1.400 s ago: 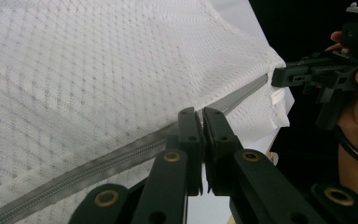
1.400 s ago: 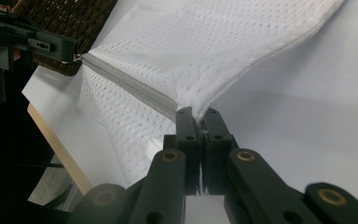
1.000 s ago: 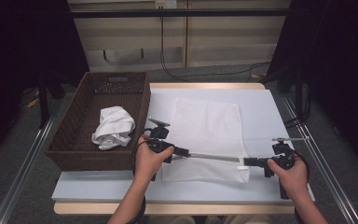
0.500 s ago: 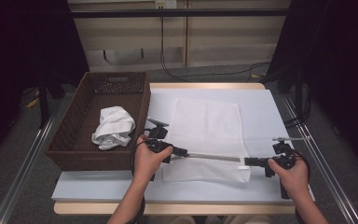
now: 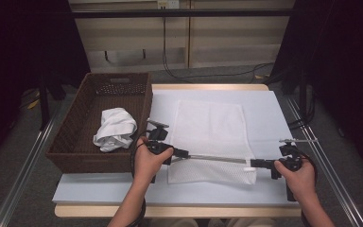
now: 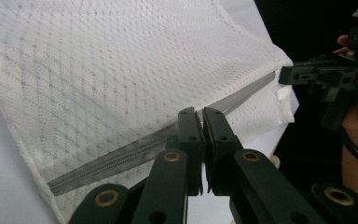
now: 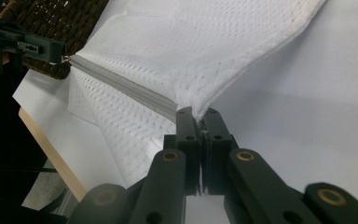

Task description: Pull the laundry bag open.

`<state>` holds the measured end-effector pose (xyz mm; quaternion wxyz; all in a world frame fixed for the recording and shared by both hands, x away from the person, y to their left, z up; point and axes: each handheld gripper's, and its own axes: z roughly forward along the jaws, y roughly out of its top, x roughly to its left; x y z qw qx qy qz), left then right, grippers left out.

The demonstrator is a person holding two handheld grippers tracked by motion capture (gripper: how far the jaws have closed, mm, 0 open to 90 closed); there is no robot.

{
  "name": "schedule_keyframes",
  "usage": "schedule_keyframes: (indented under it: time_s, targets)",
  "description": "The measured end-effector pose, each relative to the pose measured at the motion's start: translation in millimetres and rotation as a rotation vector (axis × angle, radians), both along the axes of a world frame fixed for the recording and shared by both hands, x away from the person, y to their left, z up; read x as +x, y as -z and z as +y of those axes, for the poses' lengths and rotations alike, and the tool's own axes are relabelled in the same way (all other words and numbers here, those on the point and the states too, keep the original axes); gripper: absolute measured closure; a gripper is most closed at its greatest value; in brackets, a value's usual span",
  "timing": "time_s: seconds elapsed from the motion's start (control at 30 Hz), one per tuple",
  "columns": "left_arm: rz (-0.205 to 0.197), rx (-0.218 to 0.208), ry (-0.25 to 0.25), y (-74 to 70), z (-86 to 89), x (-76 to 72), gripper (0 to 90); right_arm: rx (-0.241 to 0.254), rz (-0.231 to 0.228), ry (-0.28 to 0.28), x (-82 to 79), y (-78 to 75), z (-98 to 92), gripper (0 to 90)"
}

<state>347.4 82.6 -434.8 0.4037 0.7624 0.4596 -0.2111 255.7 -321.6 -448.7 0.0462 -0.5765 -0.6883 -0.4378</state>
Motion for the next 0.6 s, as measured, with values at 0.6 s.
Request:
schedule_keyframes:
  time_s: [0.6]
  targets:
    - [-0.005, 0.015, -0.010, -1.6, 4.9, -0.4, 86.8, 0.008, 0.007, 0.001, 0.1, 0.6, -2.3, 88.5]
